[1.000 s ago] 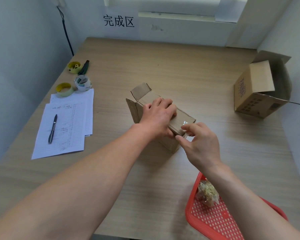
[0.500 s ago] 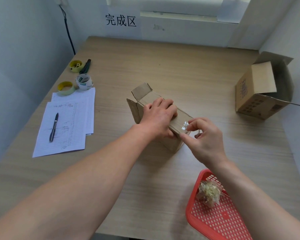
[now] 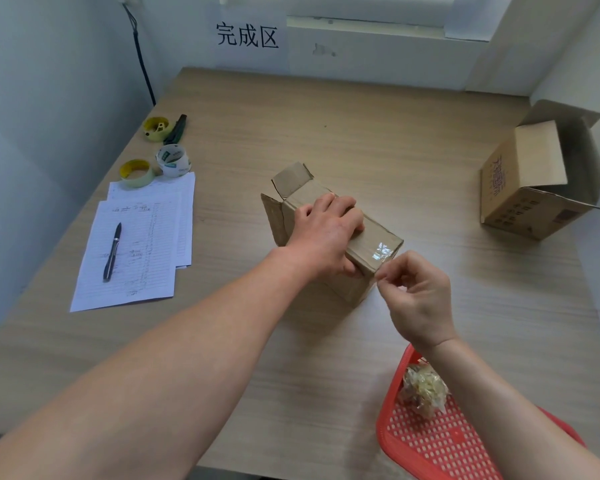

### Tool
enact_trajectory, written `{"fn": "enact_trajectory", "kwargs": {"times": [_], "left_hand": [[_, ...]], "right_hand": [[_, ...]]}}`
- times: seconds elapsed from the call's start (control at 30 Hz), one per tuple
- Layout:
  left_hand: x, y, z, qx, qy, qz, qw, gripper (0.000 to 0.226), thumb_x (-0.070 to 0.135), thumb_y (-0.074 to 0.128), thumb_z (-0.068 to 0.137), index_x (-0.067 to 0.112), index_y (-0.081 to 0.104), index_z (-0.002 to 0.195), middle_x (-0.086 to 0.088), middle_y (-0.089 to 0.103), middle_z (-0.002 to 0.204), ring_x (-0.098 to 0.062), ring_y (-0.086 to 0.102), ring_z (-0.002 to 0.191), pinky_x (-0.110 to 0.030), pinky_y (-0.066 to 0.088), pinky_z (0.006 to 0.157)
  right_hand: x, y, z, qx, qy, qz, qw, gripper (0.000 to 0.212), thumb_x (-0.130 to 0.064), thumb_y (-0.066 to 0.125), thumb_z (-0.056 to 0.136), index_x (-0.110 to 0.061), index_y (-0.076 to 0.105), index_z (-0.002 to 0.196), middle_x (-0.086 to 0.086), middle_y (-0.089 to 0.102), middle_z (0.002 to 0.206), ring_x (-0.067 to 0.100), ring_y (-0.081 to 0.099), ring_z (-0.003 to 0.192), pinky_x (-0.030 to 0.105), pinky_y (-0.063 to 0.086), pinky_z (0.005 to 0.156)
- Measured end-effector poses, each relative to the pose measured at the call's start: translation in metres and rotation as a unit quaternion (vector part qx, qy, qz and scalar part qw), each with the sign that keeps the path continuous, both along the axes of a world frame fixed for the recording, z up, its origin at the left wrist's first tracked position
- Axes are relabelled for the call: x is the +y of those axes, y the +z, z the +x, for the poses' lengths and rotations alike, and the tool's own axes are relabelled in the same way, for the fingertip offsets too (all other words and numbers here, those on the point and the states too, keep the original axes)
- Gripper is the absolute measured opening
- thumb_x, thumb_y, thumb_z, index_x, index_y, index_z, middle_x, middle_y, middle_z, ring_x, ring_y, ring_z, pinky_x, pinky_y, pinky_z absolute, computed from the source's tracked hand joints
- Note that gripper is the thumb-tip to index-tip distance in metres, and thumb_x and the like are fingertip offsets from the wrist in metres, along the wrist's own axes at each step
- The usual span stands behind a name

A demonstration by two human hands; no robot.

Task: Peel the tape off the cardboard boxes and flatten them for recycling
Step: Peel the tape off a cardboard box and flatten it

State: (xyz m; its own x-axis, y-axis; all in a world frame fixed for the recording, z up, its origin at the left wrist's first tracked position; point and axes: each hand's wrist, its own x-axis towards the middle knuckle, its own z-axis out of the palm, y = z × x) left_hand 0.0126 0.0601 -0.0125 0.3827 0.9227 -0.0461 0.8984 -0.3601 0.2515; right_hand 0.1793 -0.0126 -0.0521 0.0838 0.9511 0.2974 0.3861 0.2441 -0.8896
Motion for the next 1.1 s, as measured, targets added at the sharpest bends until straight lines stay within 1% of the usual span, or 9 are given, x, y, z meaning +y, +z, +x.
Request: {"fn": "enact_trajectory", "kwargs": {"times": [0.2,0.33,0.57,0.7,0.77,0.83,0.97,1.03,1.1], "left_hand": [[0.002,-0.001,0.000,-0.005,-0.001,-0.004,1.000,0.080,0.053,0.086,0.061,0.030,0.049,0.127,0.006,0.026,0.155,-0.023,0.014,0.146,-0.047,0.018,0.113],[0.002,-0.001,-0.002,-0.011,-0.002,-0.007,1.000,0.079,0.054,0.085,0.062,0.030,0.048,0.127,0.006,0.025,0.155,-0.022,0.013,0.146,-0.047,0.017,0.113],[0.004,-0.001,-0.001,-0.013,-0.008,-0.011,1.000,0.080,0.053,0.085,0.062,0.029,0.047,0.128,0.006,0.024,0.156,-0.023,0.011,0.147,-0.047,0.016,0.113],[0.004,-0.001,-0.002,-0.017,-0.006,-0.010,1.000,0.081,0.054,0.086,0.061,0.029,0.048,0.128,0.006,0.024,0.156,-0.023,0.011,0.147,-0.047,0.016,0.112],[0.005,-0.001,-0.002,-0.017,-0.006,-0.011,1.000,0.081,0.053,0.086,0.061,0.029,0.048,0.128,0.006,0.024,0.156,-0.022,0.011,0.147,-0.047,0.016,0.112],[0.006,-0.001,-0.002,-0.018,-0.006,-0.013,1.000,0.081,0.053,0.086,0.060,0.029,0.048,0.128,0.006,0.024,0.157,-0.022,0.011,0.147,-0.046,0.016,0.112],[0.007,0.000,-0.001,-0.016,-0.006,-0.015,1.000,0.082,0.054,0.086,0.060,0.029,0.048,0.129,0.006,0.023,0.157,-0.022,0.011,0.147,-0.046,0.016,0.113],[0.008,-0.001,0.000,-0.018,-0.005,-0.015,1.000,0.082,0.054,0.086,0.060,0.030,0.048,0.129,0.006,0.023,0.157,-0.022,0.010,0.147,-0.046,0.015,0.113],[0.008,-0.001,0.000,-0.022,-0.004,-0.015,1.000,0.081,0.053,0.087,0.060,0.030,0.048,0.128,0.007,0.024,0.156,-0.021,0.011,0.147,-0.045,0.015,0.113]], "right_hand": [[0.016,0.017,-0.012,0.291,-0.087,-0.159,0.939,0.029,0.016,0.046,0.074,-0.012,0.054,0.080,0.001,0.052,0.059,0.012,0.049,0.053,0.029,0.047,0.054],[0.028,0.021,-0.002,0.334,-0.131,-0.198,0.912,0.032,0.013,0.035,0.082,-0.012,0.054,0.079,0.002,0.040,0.060,0.011,0.041,0.054,0.030,0.048,0.054],[0.042,0.028,-0.001,0.268,-0.115,-0.201,0.935,0.023,0.010,0.063,0.081,-0.014,0.063,0.079,0.000,0.050,0.070,0.007,0.048,0.054,0.029,0.045,0.055],[0.051,0.030,0.007,0.243,-0.131,-0.206,0.939,0.022,0.008,0.068,0.079,-0.014,0.070,0.080,0.003,0.059,0.073,0.017,0.056,0.072,0.034,0.047,0.065],[0.051,0.031,0.012,0.178,-0.095,-0.198,0.959,0.023,0.006,0.073,0.077,-0.016,0.072,0.081,0.005,0.051,0.070,0.020,0.050,0.070,0.034,0.044,0.065],[0.048,0.035,0.017,0.077,-0.047,-0.188,0.978,0.026,0.003,0.077,0.075,-0.021,0.074,0.082,-0.010,0.051,0.063,0.012,0.046,0.061,0.030,0.041,0.066],[0.039,0.043,0.018,-0.143,-0.007,-0.152,0.978,0.024,-0.014,0.082,0.072,-0.032,0.074,0.085,-0.010,0.065,0.090,0.002,0.059,0.083,0.027,0.042,0.073],[0.039,0.044,0.019,-0.183,0.007,-0.135,0.974,0.015,-0.027,0.082,0.074,-0.030,0.075,0.086,-0.009,0.064,0.091,0.002,0.057,0.081,0.028,0.041,0.070],[0.041,0.044,0.020,-0.134,-0.011,-0.126,0.983,0.015,-0.042,0.075,0.075,-0.028,0.075,0.078,-0.005,0.067,0.083,0.007,0.059,0.077,0.034,0.046,0.069]]}}
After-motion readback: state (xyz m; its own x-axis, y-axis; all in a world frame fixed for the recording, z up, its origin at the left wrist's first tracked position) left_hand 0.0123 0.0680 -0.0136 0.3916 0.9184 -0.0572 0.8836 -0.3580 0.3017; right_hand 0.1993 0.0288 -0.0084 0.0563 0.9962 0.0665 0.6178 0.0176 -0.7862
